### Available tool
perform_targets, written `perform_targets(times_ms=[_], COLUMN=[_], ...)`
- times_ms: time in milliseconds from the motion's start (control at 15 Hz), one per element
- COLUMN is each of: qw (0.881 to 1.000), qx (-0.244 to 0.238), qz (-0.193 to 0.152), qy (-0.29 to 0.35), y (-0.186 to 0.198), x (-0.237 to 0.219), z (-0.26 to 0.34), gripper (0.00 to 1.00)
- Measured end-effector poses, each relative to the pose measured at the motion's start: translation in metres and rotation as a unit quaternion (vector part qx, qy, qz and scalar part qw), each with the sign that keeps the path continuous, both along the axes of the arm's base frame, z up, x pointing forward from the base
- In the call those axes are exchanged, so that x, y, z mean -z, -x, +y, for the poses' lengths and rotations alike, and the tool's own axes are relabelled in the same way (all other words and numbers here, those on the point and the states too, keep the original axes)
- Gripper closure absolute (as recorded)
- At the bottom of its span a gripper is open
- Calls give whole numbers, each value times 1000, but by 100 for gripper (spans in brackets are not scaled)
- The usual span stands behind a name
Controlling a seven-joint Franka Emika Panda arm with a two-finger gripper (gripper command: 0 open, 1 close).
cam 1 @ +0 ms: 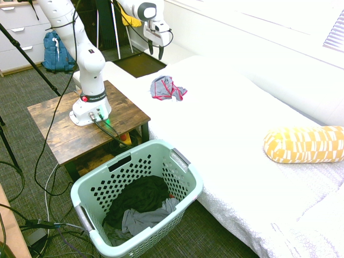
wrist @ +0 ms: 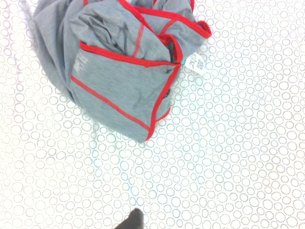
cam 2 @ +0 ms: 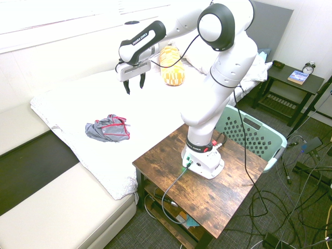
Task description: Put my clothes in the laundry bag
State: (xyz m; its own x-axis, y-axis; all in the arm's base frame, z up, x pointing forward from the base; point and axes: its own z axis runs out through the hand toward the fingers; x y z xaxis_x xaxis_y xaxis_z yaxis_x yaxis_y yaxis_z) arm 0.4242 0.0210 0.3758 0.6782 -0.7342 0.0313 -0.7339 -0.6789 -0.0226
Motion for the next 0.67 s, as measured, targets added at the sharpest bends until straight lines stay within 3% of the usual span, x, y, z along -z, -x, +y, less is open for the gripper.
perform_targets(times_ms=[267, 667], qw=[1000, 997], qx=[-10, -79], qz=[3, 23], qy=[9, 9], y=[-11, -108], x=[5, 66], z=[5, 80], gripper=[0, 0])
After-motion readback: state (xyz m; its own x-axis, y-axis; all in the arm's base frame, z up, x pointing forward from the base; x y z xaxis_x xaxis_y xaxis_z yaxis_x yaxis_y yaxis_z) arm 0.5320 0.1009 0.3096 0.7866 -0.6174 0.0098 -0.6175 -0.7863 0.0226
